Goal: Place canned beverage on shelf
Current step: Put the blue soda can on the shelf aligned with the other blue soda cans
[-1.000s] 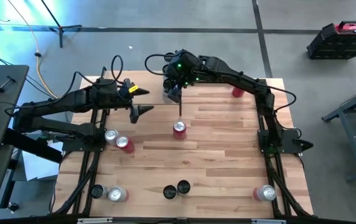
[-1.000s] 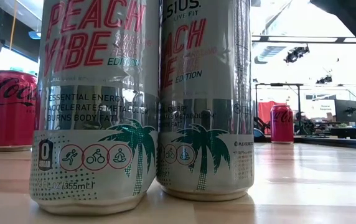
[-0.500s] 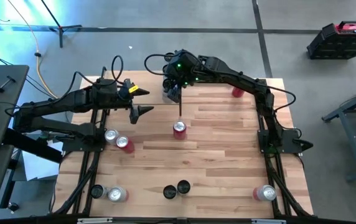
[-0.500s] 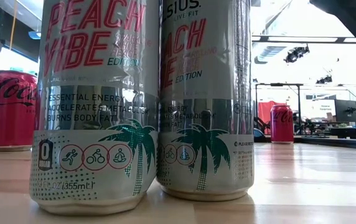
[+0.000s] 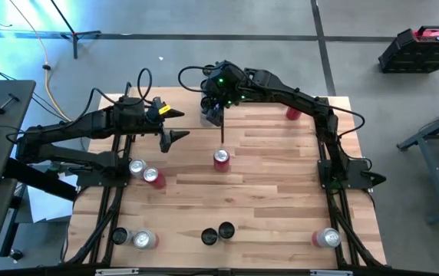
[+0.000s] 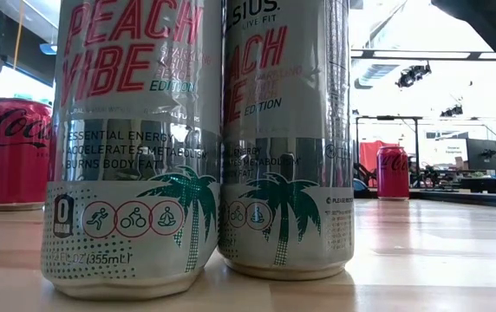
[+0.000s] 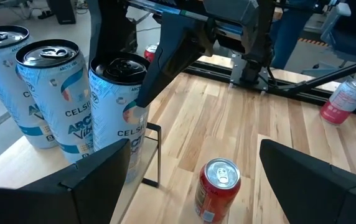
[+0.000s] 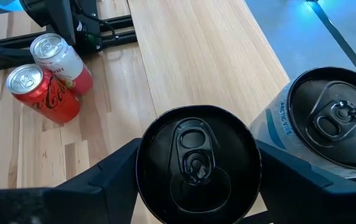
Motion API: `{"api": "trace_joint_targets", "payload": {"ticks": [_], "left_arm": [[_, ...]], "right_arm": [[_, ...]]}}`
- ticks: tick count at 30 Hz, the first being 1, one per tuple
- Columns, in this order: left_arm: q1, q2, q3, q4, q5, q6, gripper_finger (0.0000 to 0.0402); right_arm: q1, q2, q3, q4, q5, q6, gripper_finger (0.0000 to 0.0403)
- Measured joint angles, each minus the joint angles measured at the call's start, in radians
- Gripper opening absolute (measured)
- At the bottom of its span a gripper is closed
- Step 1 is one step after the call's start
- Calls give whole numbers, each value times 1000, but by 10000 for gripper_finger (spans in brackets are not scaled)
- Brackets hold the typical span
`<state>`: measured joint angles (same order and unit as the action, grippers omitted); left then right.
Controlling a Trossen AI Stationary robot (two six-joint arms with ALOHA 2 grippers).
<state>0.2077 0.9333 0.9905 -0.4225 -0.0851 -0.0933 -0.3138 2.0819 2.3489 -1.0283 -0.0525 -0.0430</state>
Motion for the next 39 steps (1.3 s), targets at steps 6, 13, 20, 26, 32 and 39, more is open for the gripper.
{"api": "trace_joint_targets", "payload": {"ticks": [6, 13, 20, 26, 32, 39], "left_arm": [[0, 0, 0, 1, -1, 1, 349], [10, 0, 0, 2, -7, 26, 349], [10, 17, -1, -4, -9, 26, 349], [12, 69, -1, 5, -4, 35, 349], [53, 89, -1, 34, 34, 87, 349], [212, 94, -104, 129, 165, 129, 349]], "right_arm": [[0, 0, 0, 3, 0, -7, 286], [0, -3, 8, 12, 1, -7, 313], [0, -15, 8, 24, 3, -10, 314], [0, -40, 8, 73, 0, -3, 314], [16, -84, 8, 94, 0, -1, 314], [52, -127, 8, -110, 51, 7, 314]]}}
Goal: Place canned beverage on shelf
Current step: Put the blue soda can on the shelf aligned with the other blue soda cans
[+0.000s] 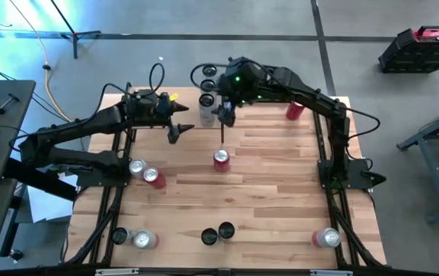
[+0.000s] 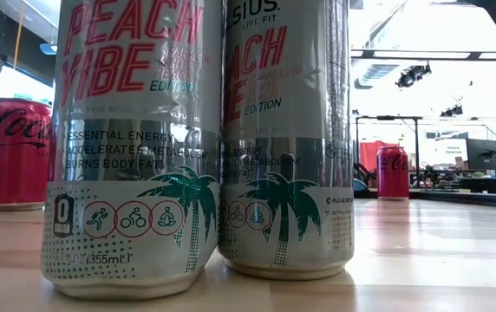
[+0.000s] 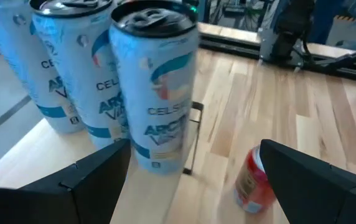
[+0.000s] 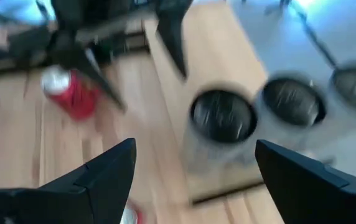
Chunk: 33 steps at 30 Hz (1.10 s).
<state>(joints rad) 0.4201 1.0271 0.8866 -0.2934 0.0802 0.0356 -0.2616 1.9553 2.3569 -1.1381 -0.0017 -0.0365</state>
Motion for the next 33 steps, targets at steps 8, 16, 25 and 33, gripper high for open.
{"api": "trace_joint_targets", "payload": {"ticks": [8, 16, 25, 33], "left_arm": [[53, 76, -83, 250, 61, 6, 349], [49, 138, -86, 298, 61, -8, 349], [13, 116, -86, 279, 60, -50, 349], [31, 78, -85, 259, 60, -43, 349]], "right_arm": [[21, 16, -91, -33, 53, 11, 314], [19, 16, -165, 62, 21, 28, 314], [5, 15, -168, 95, 58, 10, 314], [0, 15, -158, 80, 60, -17, 314]]}}
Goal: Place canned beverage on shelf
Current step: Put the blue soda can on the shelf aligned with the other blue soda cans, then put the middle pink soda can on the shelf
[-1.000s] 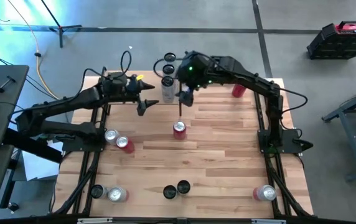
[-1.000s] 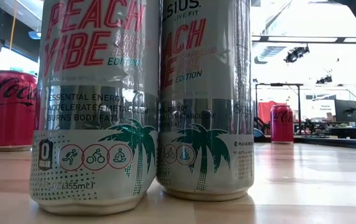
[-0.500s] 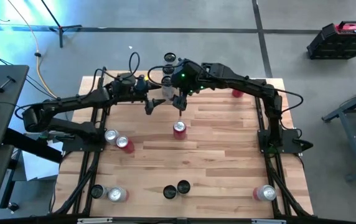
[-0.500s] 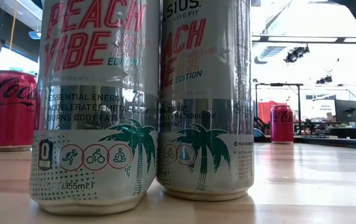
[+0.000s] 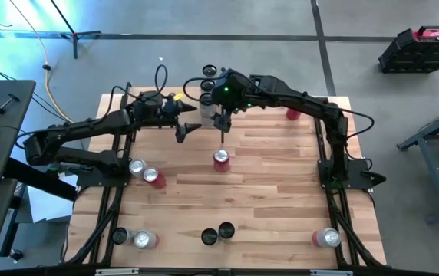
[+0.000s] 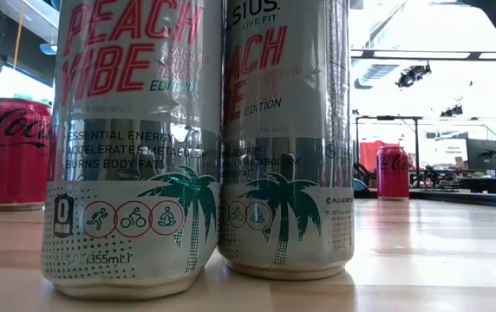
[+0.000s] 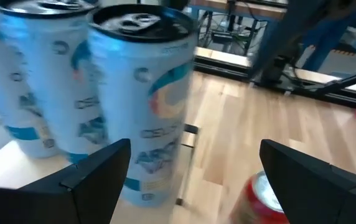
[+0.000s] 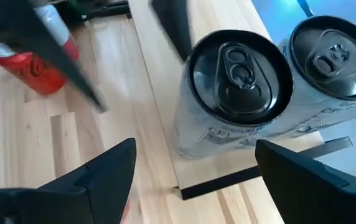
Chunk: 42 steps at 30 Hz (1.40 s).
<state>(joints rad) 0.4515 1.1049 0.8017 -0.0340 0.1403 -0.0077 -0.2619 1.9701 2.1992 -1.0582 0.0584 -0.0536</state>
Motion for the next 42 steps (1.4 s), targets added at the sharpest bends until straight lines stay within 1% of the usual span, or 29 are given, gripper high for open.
{"api": "trace_joint_targets", "payload": {"ticks": [5, 9, 13, 16, 19, 23, 26, 29, 34, 37, 42], "left_arm": [[51, 42, 1, 57, 8, 53, 349], [50, 53, 1, 125, 47, 50, 349], [33, 52, 1, 156, 48, 35, 349], [25, 43, 1, 151, 47, 14, 349], [18, 39, 1, 137, 45, -1, 349], [16, 39, 1, 101, 15, -7, 349], [21, 39, 1, 81, -1, -10, 349], [27, 39, 1, 85, -4, -17, 349], [28, 39, 1, 85, -4, -26, 349], [26, 39, 3, 96, 2, -26, 349], [26, 39, 42, 49, 4, -26, 349]], "right_arm": [[2, -1, 5, 0, -21, -7, 314], [2, -1, 3, 1, -45, -3, 314], [2, -1, 2, 3, -37, -1, 314], [-1, -1, 2, 5, -4, -5, 314], [-6, -1, 2, 6, -1, -7, 314], [-8, -1, 2, 4, 21, -18, 314], [-8, 0, 26, -29, 28, -31, 314], [-8, -1, 41, -61, 27, -29, 314], [-6, 3, 36, -50, -32, -16, 314], [-6, 10, 29, -44, -34, -19, 314], [-7, 9, 30, -8, -33, -25, 314]]}}
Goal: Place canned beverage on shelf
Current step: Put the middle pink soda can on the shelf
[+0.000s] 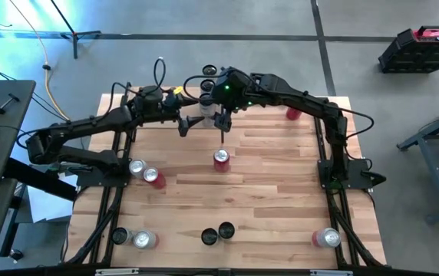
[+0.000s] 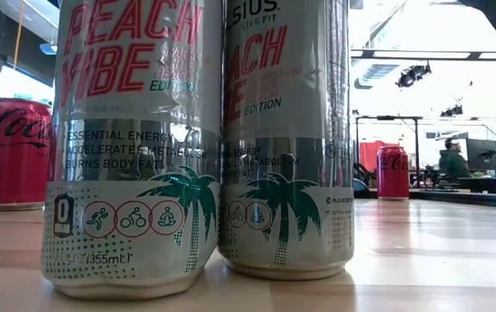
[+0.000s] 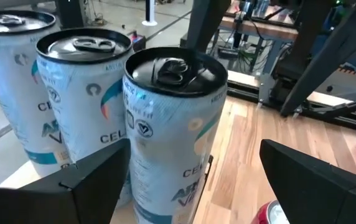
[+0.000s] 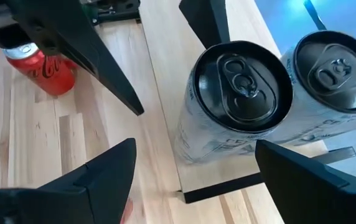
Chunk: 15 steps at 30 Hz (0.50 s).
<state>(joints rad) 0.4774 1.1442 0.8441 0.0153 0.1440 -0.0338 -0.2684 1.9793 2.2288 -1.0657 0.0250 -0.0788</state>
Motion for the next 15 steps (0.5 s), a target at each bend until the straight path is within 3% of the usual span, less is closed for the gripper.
{"api": "trace_joint_targets", "payload": {"ticks": [15], "left_arm": [[-4, 0, 31, -137, 1, 7, 349]], "right_arm": [[6, -77, 2, -44, 61, 32, 314]]}}
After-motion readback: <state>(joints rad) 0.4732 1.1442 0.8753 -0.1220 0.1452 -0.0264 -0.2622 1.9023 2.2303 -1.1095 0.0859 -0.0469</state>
